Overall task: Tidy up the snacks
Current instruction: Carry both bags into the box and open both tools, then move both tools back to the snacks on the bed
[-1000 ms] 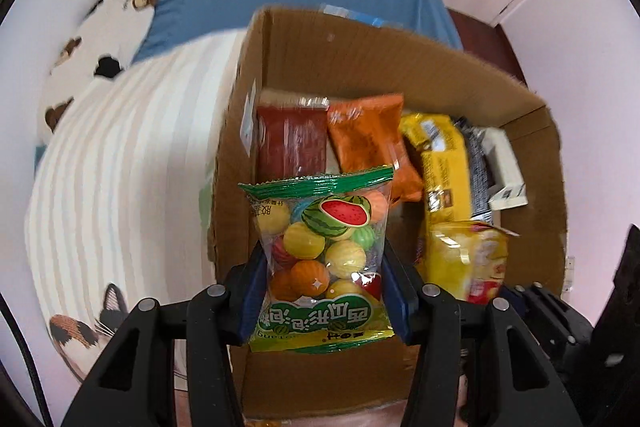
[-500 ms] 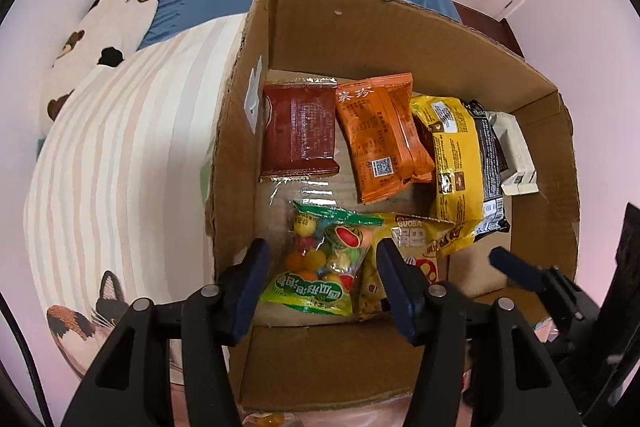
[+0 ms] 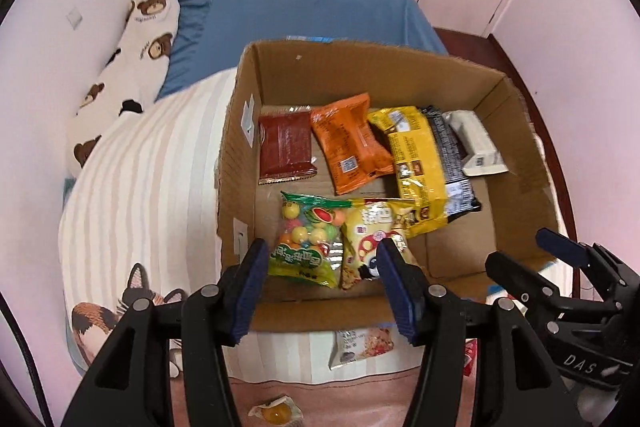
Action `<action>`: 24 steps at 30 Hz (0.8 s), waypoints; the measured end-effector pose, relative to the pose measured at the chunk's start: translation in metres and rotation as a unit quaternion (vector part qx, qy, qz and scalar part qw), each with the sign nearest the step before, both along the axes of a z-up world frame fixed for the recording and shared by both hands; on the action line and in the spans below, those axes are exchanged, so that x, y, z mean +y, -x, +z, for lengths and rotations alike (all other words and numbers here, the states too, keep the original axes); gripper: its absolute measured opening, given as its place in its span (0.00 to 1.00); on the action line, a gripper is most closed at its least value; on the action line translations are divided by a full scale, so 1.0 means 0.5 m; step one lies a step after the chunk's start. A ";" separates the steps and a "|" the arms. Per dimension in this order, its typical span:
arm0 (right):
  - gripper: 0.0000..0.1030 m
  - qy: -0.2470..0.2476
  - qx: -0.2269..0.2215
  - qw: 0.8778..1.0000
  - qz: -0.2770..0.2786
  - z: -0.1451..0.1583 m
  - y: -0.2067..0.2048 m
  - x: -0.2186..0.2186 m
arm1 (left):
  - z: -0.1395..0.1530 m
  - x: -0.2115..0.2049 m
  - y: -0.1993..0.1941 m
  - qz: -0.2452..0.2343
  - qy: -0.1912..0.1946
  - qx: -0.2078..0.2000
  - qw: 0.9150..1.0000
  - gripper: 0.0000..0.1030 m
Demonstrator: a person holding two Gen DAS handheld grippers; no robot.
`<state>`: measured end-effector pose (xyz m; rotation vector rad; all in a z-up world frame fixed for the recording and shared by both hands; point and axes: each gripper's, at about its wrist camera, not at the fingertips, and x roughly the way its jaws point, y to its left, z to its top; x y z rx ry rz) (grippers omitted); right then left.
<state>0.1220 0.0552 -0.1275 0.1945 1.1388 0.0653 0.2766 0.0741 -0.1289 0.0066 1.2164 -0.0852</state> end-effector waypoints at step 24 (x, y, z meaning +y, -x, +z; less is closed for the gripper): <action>0.84 0.019 -0.094 0.995 -0.007 0.192 0.221 -0.017 | 0.166 -0.055 0.208 0.001 0.030 -0.105 0.994 0.52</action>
